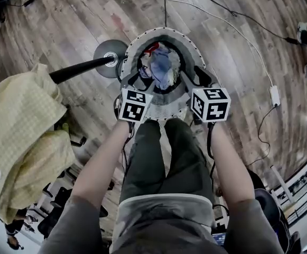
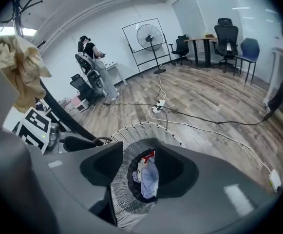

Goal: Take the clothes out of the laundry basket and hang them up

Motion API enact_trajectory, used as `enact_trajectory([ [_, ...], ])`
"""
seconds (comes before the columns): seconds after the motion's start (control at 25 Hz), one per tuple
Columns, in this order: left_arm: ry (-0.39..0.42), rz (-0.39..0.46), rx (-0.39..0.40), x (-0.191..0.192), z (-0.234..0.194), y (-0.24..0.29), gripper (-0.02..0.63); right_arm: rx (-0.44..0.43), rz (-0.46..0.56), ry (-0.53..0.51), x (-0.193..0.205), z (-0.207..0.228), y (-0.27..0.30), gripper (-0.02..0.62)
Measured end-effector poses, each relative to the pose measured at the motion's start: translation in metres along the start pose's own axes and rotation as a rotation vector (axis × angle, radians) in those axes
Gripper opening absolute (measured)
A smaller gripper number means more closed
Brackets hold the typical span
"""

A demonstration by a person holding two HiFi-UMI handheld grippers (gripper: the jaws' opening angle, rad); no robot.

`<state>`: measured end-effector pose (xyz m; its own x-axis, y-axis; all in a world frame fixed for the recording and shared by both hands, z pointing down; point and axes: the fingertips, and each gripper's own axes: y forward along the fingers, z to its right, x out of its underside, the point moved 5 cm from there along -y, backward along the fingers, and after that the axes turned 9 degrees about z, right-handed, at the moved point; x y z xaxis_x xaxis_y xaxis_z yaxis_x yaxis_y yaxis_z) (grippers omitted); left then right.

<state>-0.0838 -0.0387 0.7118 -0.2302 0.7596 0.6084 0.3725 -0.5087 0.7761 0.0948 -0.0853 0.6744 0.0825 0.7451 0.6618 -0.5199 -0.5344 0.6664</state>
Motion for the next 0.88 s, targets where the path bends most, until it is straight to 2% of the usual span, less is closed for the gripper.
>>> enact_trajectory([
  [0.24,-0.079,-0.042,-0.016,0.049,-0.007,0.044,0.239,-0.053,-0.08,-0.062,0.048,0.003,0.049,0.232],
  [0.44,-0.138,-0.073,-0.021,0.074,-0.011,0.08,0.239,-0.084,-0.126,-0.091,0.086,0.007,0.089,0.218],
  [0.68,-0.197,-0.114,-0.061,0.114,-0.017,0.129,0.239,-0.062,-0.129,0.033,0.119,0.028,0.142,0.207],
  [0.8,-0.208,-0.138,-0.059,0.134,-0.014,0.158,0.239,-0.037,-0.131,0.021,0.135,0.042,0.171,0.202],
  [0.88,-0.227,-0.16,-0.055,0.148,-0.013,0.177,0.239,-0.036,-0.146,-0.027,0.146,0.048,0.191,0.204],
])
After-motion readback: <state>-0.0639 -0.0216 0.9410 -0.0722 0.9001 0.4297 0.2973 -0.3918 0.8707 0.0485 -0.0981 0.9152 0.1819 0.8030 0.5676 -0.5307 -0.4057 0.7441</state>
